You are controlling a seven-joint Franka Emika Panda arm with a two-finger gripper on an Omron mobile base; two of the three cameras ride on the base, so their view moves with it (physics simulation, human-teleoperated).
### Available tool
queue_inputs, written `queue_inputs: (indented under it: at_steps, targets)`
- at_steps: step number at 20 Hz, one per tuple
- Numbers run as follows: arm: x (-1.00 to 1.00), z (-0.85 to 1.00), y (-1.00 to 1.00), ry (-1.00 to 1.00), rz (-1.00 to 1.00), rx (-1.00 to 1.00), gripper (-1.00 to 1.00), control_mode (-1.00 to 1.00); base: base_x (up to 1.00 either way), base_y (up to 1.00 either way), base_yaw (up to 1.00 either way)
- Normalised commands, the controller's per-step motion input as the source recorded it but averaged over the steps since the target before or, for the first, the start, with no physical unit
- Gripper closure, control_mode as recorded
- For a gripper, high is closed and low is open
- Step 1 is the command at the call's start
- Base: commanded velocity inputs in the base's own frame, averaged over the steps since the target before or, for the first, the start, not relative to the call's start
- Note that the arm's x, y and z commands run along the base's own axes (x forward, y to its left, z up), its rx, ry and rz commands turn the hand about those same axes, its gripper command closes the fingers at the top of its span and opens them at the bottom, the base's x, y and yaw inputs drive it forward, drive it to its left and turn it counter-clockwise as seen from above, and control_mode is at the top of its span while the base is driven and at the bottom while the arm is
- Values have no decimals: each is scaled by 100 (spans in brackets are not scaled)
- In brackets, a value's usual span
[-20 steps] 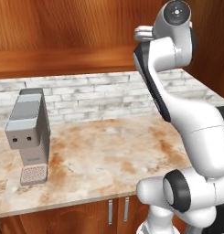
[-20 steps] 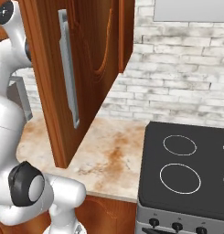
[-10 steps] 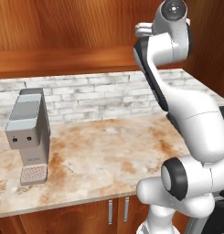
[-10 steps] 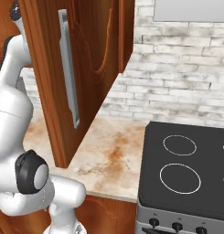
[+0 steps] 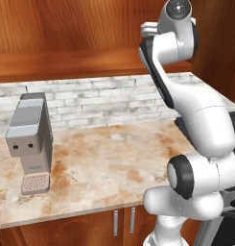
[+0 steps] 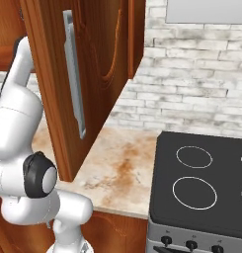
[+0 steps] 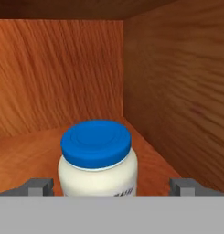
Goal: Take 2 condiments from the cabinet and move them on the counter near the stove.Make sure the condiments are lined up with each other, next to each other.
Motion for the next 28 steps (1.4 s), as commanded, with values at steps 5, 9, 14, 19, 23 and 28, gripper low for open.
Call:
queue_inputs:
  at_steps: [5,9,14,19,23,28]
  targets:
    - [24,0,0,0,0,0,-100,-100,0,0,0]
    - [25,0,0,0,0,0,-100,-100,0,0,0]
    - [21,0,0,0,0,0,-100,-100,0,0,0]
    - [15,0,0,0,0,0,-100,-100,0,0,0]
    - [12,0,0,0,0,0,-100,-100,0,0,0]
    - [2,-1,0,0,0,0,-100,-100,0,0,0]
